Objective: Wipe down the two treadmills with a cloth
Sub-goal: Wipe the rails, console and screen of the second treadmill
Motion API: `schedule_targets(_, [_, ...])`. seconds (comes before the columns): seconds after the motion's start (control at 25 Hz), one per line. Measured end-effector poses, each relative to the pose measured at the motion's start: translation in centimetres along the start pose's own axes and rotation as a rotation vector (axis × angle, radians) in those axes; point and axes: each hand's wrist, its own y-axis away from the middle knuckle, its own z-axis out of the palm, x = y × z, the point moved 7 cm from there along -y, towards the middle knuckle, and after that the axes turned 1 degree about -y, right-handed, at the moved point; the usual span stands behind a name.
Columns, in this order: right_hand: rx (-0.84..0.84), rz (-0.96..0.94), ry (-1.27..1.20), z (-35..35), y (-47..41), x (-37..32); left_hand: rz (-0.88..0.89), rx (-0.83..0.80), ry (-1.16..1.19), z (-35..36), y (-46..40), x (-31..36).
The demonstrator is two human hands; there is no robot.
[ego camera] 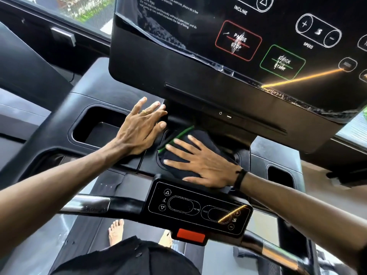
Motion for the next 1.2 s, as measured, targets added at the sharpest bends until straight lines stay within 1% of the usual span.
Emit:
schedule_targets(0.08, [0.050, -0.023, 0.037, -0.6, -4.1, -1.2, -0.054, 0.059, 0.071, -0.3, -0.1, -0.7])
schedule_targets(0.16, [0.103, 0.009, 0.063, -1.1, -6.8, -1.9, -0.164, 0.147, 0.167, -0.7, 0.0, -2.3])
schedule_targets(0.28, [0.182, 0.069, 0.027, -1.3, -7.7, -1.8, -0.297, 0.263, 0.240, -1.2, 0.7, -4.3])
schedule_targets(0.32, [0.202, 0.104, 0.003, -1.1, -7.7, -1.6, -0.328, 0.276, 0.259, -1.3, 0.8, -4.5])
schedule_targets(0.36, [0.221, 0.182, -0.029, -1.0, -7.9, -1.2, -0.358, 0.284, 0.283, -1.4, 0.8, -4.7])
schedule_targets(0.4, [0.243, 0.311, -0.068, -0.9, -8.4, -0.5, -0.372, 0.293, 0.297, -1.6, 0.8, -4.6])
schedule_targets(0.48, [0.274, 0.611, -0.134, -1.1, -9.3, 0.6, -0.318, 0.297, 0.274, -2.1, 0.9, -3.8])
schedule_targets(0.52, [0.275, 0.699, -0.149, -1.1, -9.7, 1.0, -0.270, 0.286, 0.251, -2.3, 0.8, -3.1])
schedule_targets(0.6, [0.247, 0.732, -0.182, -1.0, -10.2, 1.2, -0.203, 0.260, 0.209, -2.5, 0.7, -2.2])
schedule_targets(0.72, [0.213, 0.661, -0.209, -0.7, -9.7, 1.0, -0.153, 0.198, 0.117, -2.2, 0.6, -1.5])
schedule_targets(0.8, [0.199, 0.619, -0.217, -0.3, -8.2, 1.3, -0.091, 0.134, 0.028, -1.3, 0.5, -1.1])
schedule_targets(0.88, [0.176, 0.631, -0.179, 0.1, -5.3, 2.3, -0.049, 0.096, -0.047, -0.8, 0.3, -0.8])
schedule_targets(0.96, [0.150, 0.678, -0.126, 0.7, -1.3, 3.6, -0.013, 0.059, -0.100, -0.3, 0.1, -0.4])
schedule_targets(1.08, [0.112, 0.755, -0.093, 1.9, 5.2, 5.0, 0.035, 0.037, -0.111, 0.0, 0.3, -0.2])
schedule_targets(1.12, [0.123, 0.819, -0.107, 2.4, 7.6, 5.3, 0.031, 0.031, -0.105, 0.0, 0.3, -0.3])
schedule_targets(1.2, [0.165, 1.023, -0.209, 3.2, 12.4, 5.7, 0.048, 0.010, -0.102, 0.1, 0.2, -0.2])
